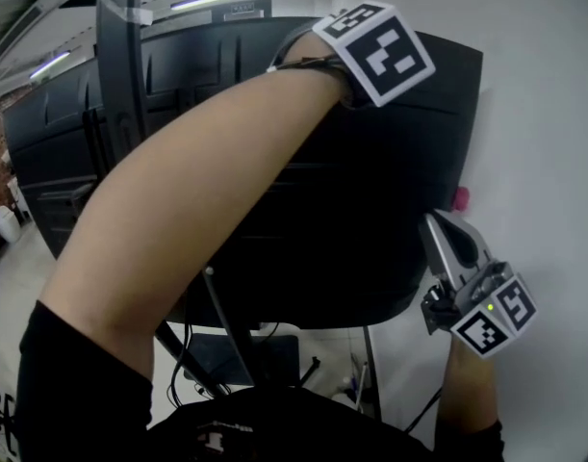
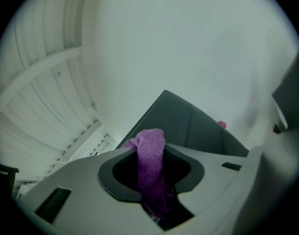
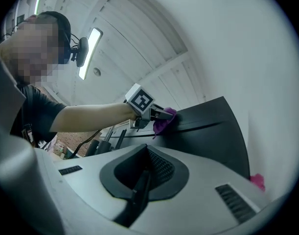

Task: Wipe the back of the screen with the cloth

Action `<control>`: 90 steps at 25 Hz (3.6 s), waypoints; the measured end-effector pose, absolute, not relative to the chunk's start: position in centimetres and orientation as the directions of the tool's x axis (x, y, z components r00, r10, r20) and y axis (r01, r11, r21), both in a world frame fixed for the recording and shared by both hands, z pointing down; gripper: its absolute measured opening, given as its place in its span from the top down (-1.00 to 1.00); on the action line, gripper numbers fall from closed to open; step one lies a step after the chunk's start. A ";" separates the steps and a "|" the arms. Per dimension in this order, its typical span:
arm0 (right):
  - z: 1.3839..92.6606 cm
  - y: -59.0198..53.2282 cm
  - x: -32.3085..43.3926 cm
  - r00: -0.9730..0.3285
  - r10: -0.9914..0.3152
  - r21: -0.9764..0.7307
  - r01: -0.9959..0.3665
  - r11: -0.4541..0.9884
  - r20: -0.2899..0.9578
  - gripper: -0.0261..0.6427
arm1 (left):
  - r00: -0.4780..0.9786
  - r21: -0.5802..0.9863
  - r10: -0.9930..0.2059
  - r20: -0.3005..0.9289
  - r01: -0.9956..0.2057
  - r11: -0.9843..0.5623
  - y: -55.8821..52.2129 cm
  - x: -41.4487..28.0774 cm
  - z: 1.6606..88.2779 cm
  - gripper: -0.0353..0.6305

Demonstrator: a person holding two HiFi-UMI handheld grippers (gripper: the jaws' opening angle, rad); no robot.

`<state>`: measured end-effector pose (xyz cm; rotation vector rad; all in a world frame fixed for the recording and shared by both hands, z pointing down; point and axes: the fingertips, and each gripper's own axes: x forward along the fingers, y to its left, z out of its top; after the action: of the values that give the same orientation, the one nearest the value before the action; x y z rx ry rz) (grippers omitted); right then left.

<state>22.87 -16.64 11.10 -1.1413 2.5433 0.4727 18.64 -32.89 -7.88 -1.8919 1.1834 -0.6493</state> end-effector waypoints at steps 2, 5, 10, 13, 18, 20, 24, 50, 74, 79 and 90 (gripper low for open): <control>11.5 -16.1 23.7 -0.619 -0.669 0.158 -0.771 0.616 -0.412 0.89 | 0.449 -0.851 -0.893 0.018 -0.463 -0.250 -32.9 21.3 -7.5 0.57; 12.7 -14.9 25.2 -0.589 -0.693 0.133 -0.793 0.594 -0.416 0.89 | 0.497 -0.859 -0.867 0.046 -0.423 -0.288 -32.5 25.8 -6.4 0.57; 15.0 -13.6 28.0 -0.523 -0.747 0.072 -0.835 0.545 -0.411 0.89 | 0.578 -0.877 -0.811 0.091 -0.339 -0.340 -31.7 33.1 -4.0 0.57; 16.3 -12.9 29.4 -0.482 -0.775 0.035 -0.857 0.514 -0.408 0.89 | 0.606 -0.889 -0.789 0.102 -0.301 -0.346 -31.4 36.1 -2.9 0.57; 17.3 -12.3 30.2 -0.451 -0.805 0.017 -0.876 0.482 -0.385 0.89 | 0.692 -0.866 -0.712 0.115 -0.281 -0.413 -29.7 38.4 -2.4 0.57; 16.9 -12.5 29.5 -0.466 -0.799 0.037 -0.871 0.490 -0.381 0.89 | 0.727 -0.857 -0.676 0.121 -0.266 -0.440 -28.3 36.9 -2.6 0.57; 15.7 -12.8 27.8 -0.509 -0.771 0.076 -0.849 0.523 -0.384 0.89 | 0.695 -0.905 -0.711 0.108 -0.228 -0.360 -26.4 28.1 -2.9 0.57; 16.5 -12.6 24.8 -0.574 -0.699 0.073 -0.792 0.606 -0.426 0.89 | 0.274 -0.930 -0.891 0.362 0.173 -0.325 -31.3 10.5 7.2 0.57; 19.1 -7.3 31.4 -0.411 -0.808 0.006 -0.893 0.451 -0.423 0.89 | 0.574 -0.917 -0.724 0.383 0.331 -0.223 -24.6 34.4 10.0 0.56; 18.1 -8.3 29.8 -0.469 -0.773 0.023 -0.860 0.509 -0.427 0.89 | 0.717 -0.926 -0.588 0.376 0.257 -0.278 -17.6 26.8 11.4 0.57; 18.8 -12.4 27.2 -0.576 -0.716 0.009 -0.782 0.623 -0.394 0.89 | 0.559 -0.936 -0.765 0.319 0.059 -0.347 -17.9 9.2 27.1 0.57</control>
<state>27.21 -12.42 18.81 -1.1993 2.4965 0.2581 9.17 -17.93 27.14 -1.7218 0.5918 -0.9597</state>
